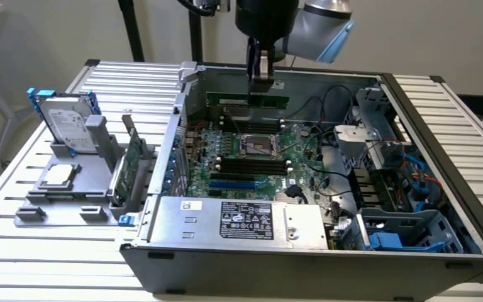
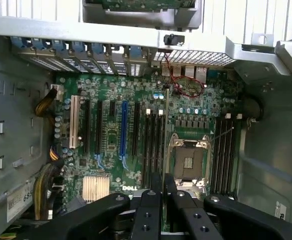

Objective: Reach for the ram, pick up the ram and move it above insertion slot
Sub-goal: 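Pick up the ram and move it above insertion slot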

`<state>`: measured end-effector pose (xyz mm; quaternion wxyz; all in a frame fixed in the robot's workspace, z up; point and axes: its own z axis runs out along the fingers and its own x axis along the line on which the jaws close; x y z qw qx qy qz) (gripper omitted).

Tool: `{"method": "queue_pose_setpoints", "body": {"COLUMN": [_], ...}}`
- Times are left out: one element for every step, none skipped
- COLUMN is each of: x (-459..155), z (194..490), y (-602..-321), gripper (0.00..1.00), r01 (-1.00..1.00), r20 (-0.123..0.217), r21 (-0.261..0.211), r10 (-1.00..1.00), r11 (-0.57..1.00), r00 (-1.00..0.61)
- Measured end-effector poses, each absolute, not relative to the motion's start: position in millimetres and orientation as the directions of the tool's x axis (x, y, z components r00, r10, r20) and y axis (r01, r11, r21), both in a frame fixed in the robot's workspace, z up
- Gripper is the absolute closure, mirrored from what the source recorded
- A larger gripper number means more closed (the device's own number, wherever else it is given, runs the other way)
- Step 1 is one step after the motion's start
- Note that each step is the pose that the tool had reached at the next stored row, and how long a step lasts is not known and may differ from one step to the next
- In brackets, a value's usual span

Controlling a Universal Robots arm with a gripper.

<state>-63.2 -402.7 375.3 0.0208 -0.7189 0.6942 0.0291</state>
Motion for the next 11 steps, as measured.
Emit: {"method": "queue_pose_setpoints", "body": {"x": [-61, -59, -57, -55, -53, -52, -50, -48, -47, -46, -46], "z": [375, 374, 374, 374, 373, 373, 373, 372, 372, 372, 372], "y": [-400, -398, -396, -395, -393, -392, -391, -390, -389, -389, -389], "gripper": [0.86, 0.86, 0.86, 0.86, 0.86, 0.86, 0.86, 0.86, 0.86, 0.86, 0.86], "r01": [-0.999, -0.999, -0.999, -0.999, -0.999, -0.999, -0.999, -0.999, -0.999, -0.999, -0.999], "r20": [-0.071, -0.071, -0.071, -0.071, -0.071, -0.071, -0.071, -0.071, -0.071, -0.07, -0.07], "r21": [0.01, 0.01, 0.01, 0.009, 0.009, 0.008, 0.008, 0.007, 0.006, 0.006, 0.006], "r10": [-0.997, -0.997, -0.997, -0.997, -0.997, -0.997, -0.997, -0.997, -0.997, -0.997, -0.997], "r11": [-0.035, -0.035, -0.035, -0.035, -0.035, -0.035, -0.035, -0.035, -0.035, -0.035, -0.035], "r00": [0.035, 0.035, 0.035, 0.035, 0.035, 0.035, 0.035, 0.035, 0.035, 0.034, 0.034]}}
